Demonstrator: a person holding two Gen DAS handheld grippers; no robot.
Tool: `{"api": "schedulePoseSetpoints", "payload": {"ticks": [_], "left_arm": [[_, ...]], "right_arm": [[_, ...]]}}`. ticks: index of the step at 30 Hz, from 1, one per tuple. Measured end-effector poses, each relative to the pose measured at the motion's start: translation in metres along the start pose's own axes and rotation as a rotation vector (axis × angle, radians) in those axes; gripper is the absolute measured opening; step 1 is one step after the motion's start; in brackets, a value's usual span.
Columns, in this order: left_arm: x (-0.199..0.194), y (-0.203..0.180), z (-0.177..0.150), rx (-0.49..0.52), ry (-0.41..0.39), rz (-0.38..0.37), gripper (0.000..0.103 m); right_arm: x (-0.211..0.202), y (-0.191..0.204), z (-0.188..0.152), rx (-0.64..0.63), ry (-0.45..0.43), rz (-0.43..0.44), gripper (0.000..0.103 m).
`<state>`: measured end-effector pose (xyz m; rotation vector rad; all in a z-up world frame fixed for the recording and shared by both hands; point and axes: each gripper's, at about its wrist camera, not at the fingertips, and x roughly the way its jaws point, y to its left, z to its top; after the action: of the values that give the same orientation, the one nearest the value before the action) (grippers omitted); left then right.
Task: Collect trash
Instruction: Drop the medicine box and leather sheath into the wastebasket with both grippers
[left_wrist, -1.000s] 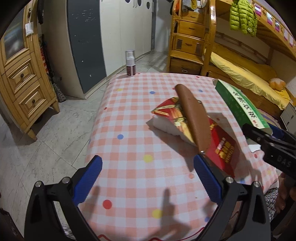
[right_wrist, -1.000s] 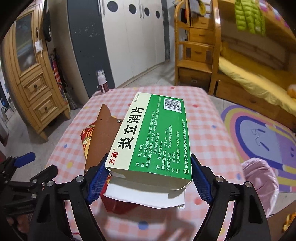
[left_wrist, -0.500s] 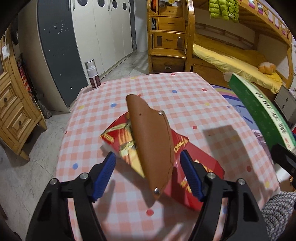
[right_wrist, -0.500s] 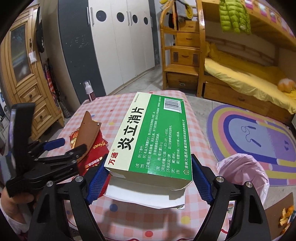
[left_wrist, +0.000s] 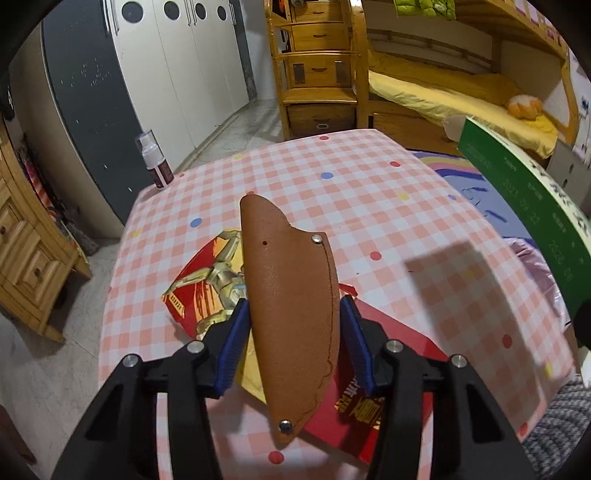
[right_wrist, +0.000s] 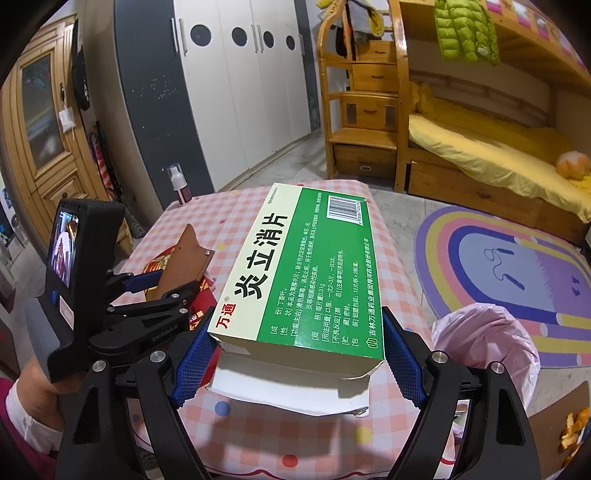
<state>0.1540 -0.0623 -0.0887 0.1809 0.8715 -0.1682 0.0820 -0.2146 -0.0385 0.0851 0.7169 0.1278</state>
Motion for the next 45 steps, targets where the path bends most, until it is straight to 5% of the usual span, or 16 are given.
{"api": "schedulePoseSetpoints", "payload": {"ticks": [6, 13, 32, 45], "left_arm": [[-0.044, 0.025, -0.008, -0.126, -0.054, -0.151, 0.048], [-0.082, 0.014, -0.020, -0.126, -0.090, -0.209, 0.048], [-0.080, -0.150, 0.005, 0.153, -0.079, -0.437, 0.048], [-0.057, -0.211, 0.010, 0.245, -0.031, -0.469, 0.048]], "right_arm": [[-0.018, -0.004, -0.001, -0.006, -0.029, -0.007, 0.082], [-0.030, -0.012, -0.008, 0.013, -0.026, -0.010, 0.082], [-0.069, -0.165, -0.057, 0.227, 0.059, -0.301, 0.084], [-0.075, -0.223, -0.074, 0.381, 0.008, -0.335, 0.089]]}}
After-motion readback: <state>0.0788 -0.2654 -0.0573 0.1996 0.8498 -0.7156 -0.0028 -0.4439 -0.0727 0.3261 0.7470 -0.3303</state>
